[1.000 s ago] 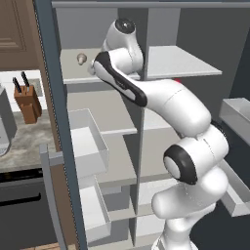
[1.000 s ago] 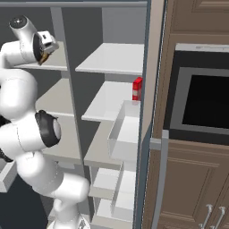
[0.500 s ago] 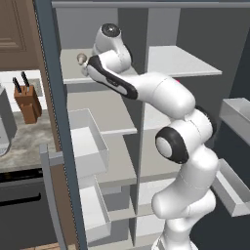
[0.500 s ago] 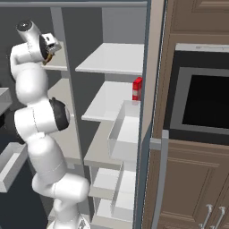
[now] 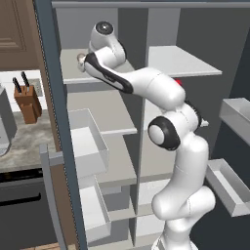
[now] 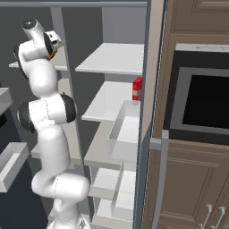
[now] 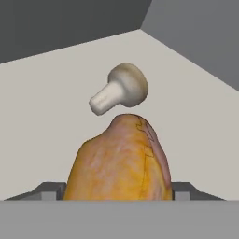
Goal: There's a chicken drumstick in the fridge that needs to be moved to the freezer for freezing. Pick up the chicken drumstick from the fridge, place it on any shelf in the freezer, and close the fridge and freezer doors when done.
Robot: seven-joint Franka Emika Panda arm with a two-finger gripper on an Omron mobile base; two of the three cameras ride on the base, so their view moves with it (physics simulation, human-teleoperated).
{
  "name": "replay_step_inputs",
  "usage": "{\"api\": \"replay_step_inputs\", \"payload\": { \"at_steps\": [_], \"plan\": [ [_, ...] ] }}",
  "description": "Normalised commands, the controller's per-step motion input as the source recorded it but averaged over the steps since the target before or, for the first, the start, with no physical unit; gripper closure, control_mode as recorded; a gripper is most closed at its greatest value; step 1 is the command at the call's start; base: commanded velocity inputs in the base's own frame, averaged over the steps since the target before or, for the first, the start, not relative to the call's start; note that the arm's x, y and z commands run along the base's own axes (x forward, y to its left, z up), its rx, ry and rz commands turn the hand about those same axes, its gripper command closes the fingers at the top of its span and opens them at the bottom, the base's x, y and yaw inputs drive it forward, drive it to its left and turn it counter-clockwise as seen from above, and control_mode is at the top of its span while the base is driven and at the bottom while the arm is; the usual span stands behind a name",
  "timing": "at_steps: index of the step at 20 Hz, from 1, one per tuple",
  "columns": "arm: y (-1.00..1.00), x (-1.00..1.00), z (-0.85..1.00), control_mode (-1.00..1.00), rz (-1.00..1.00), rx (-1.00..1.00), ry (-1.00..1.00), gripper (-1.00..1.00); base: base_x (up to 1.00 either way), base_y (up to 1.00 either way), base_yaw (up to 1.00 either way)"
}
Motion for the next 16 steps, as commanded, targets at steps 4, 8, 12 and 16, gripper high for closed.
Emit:
{"api": "replay_step_inputs", "payload": {
  "at_steps": [4,8,12,16],
  "plan": [
    [0.03,0.04,-0.51,-1.0,0.0,0.0,0.0,-1.0,0.0,0.0,0.0],
    [0.0,-0.01,-0.17,-1.0,0.0,0.0,0.0,-1.0,0.0,0.0,0.0],
    [-0.04,-0.25,-0.03,-1.0,0.0,0.0,0.0,-1.0,0.0,0.0,0.0],
    [-0.11,-0.45,-0.3,-1.0,-0.03,0.01,0.01,-1.0,0.0,0.0,0.0]
  ]
}}
